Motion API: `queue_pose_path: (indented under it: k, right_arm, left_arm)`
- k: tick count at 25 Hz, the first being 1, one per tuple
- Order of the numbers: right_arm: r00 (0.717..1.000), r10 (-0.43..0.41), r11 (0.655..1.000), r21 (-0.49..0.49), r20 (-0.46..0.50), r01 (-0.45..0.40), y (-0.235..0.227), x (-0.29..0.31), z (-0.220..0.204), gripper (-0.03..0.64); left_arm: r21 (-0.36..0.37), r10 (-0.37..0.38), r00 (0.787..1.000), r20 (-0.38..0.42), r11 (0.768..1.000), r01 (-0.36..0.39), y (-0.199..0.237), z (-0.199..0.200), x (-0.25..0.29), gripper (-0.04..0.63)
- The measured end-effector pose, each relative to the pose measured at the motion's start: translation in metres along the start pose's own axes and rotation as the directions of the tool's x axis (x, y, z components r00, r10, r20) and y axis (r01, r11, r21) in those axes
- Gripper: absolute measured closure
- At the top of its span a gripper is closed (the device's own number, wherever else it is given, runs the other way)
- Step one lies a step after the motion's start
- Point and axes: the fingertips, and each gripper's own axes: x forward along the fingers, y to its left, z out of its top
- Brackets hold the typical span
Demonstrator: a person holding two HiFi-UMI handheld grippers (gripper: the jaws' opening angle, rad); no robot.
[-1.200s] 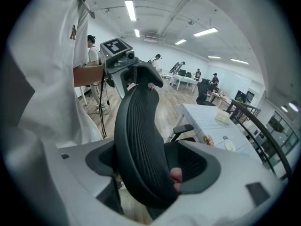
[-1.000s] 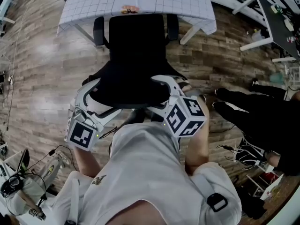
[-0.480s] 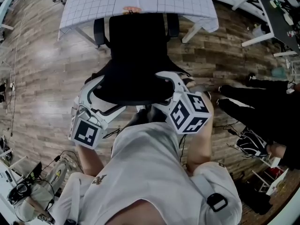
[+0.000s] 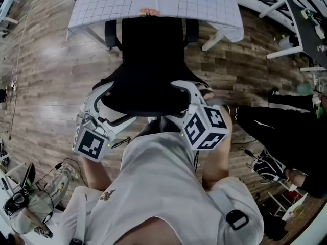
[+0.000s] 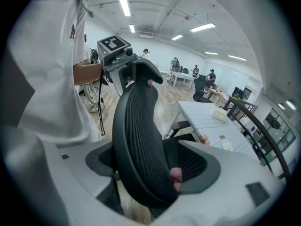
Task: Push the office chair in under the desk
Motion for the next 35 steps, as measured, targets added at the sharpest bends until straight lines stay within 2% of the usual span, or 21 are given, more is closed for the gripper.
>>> queue_pose_path:
  k: [13,35]
  right_arm:
    - [1.000,-0.021,1.000,-0.019,-0.010,0.021,-0.019,0.013,0.006,0.256]
    - [0.998,-0.065,0.996,0.052,-0.016,0.065,-0.041,0.039,0.037,0.255]
  left_arm:
    - [-0.014,0.007,1.000,0.001,1.000,-0.007,0.021,-0.007,0.004,0.141]
    - [0.013,-0.073,0.997,0.021,0.997,0.073,0.066,-0.024,-0.008,0.138]
